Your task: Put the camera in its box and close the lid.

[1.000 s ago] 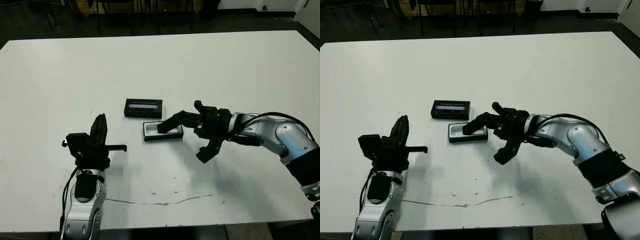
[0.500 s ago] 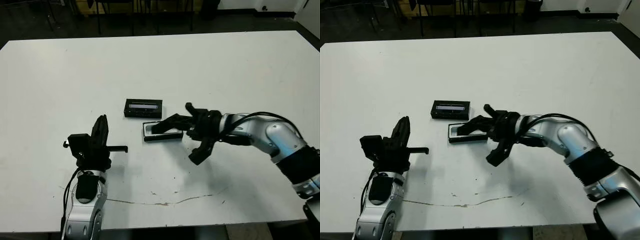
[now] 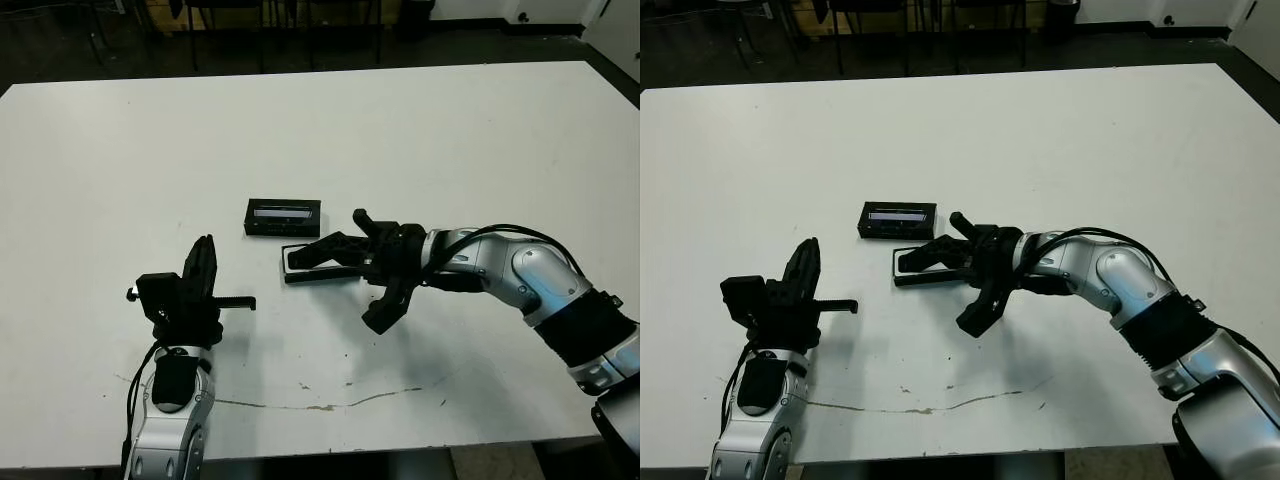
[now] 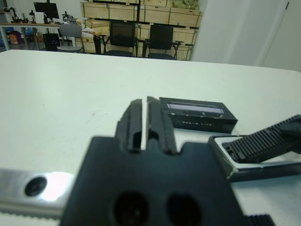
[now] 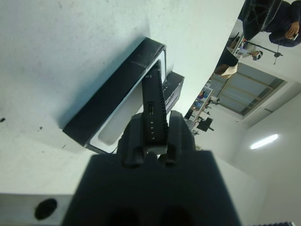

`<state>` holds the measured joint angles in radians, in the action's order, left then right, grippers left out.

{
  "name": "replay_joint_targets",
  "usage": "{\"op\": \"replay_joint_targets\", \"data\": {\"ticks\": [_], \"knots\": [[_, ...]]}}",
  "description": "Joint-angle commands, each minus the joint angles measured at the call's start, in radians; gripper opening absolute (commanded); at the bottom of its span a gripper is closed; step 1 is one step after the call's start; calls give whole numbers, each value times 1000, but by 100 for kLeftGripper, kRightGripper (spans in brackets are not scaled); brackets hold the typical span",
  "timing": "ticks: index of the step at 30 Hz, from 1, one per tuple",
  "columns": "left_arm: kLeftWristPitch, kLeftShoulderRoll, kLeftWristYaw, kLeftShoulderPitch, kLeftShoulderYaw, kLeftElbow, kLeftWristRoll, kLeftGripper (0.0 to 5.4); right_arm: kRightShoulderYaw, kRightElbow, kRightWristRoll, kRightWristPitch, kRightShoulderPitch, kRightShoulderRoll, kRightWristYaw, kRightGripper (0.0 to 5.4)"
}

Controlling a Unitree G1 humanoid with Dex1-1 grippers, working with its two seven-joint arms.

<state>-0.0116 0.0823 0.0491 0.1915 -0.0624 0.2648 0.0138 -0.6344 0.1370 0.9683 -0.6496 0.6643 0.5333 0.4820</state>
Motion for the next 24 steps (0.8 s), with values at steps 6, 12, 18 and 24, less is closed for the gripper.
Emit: {"op": "replay_joint_targets", "data": {"ticks": [6,12,18,24], "knots": [[-13,2,10,7,5,-6,-3,0,-69,-123,109,81,-34,0,167,22],[-9,1,7,3,6,-12,4,0,-7,-272,117,161,-34,47,327,120],[-5,5,9,-2,4,-18,3,0,27,-344,133,198,-29,72,420,224],[-10,7,13,-4,1,-18,0,0,60,-363,109,217,-38,81,461,331]]}}
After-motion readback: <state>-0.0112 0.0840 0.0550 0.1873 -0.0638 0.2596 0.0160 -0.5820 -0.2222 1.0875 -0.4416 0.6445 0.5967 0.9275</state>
